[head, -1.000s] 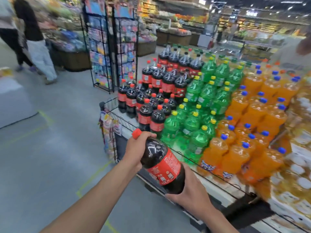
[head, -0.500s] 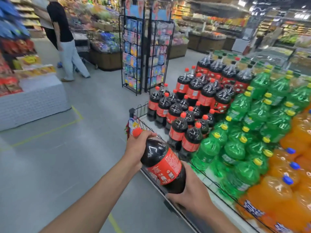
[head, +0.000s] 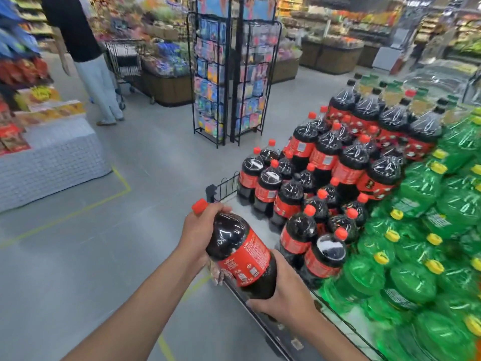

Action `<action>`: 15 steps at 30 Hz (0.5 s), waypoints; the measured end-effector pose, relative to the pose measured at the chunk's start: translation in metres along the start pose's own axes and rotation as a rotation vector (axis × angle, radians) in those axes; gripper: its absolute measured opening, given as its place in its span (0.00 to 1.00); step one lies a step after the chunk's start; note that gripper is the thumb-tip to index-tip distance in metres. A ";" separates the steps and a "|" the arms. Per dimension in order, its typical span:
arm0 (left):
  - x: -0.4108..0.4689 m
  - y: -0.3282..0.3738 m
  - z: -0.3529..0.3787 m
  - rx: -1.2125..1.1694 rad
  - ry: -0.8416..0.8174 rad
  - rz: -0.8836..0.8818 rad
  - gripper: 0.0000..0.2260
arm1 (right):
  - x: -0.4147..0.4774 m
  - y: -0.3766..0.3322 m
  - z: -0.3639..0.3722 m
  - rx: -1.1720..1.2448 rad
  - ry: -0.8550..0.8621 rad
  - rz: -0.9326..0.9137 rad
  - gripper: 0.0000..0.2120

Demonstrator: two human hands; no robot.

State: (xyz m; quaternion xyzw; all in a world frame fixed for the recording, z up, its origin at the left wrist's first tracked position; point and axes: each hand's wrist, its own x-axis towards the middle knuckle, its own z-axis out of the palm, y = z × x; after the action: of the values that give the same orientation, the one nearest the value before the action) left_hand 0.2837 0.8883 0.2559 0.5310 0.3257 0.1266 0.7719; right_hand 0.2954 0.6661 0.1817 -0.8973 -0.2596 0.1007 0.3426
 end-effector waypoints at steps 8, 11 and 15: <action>0.104 0.040 -0.007 0.078 -0.165 0.008 0.07 | 0.080 -0.038 0.024 0.052 0.114 0.062 0.44; 0.137 0.051 0.003 0.122 -0.251 0.011 0.09 | 0.105 -0.041 0.030 0.060 0.172 0.127 0.44; 0.173 0.054 0.023 0.157 -0.334 0.014 0.12 | 0.128 -0.034 0.033 0.056 0.230 0.200 0.47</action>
State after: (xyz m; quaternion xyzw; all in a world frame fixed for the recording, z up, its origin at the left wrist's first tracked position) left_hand 0.4378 0.9869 0.2465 0.6056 0.1981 0.0164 0.7706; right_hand 0.3782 0.7748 0.1798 -0.9143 -0.1250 0.0379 0.3834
